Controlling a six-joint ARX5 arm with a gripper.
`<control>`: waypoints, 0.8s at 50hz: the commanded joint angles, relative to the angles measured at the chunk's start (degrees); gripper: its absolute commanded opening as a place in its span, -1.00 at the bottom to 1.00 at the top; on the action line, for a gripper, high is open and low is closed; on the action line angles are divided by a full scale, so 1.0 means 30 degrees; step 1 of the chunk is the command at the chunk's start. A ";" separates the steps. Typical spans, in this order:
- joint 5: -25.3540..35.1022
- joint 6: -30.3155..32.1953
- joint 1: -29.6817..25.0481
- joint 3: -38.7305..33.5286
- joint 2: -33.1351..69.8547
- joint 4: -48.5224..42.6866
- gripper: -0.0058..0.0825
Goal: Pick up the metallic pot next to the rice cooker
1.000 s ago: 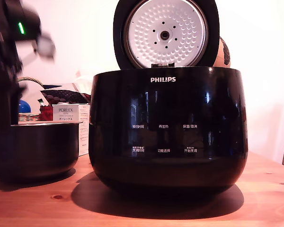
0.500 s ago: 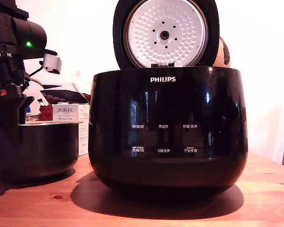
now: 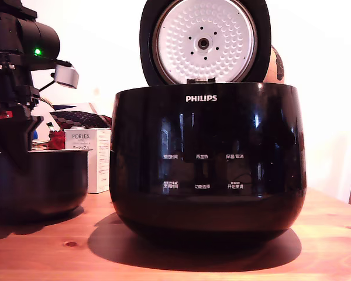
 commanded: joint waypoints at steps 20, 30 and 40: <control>-0.1639 -0.0051 -0.1122 0.1144 -0.3891 -0.1989 -0.92; -0.2033 -0.0539 -0.2011 0.2404 -0.5246 -0.4408 -0.92; -0.2033 -0.1290 -0.2441 0.4087 -0.5493 -0.6462 -0.92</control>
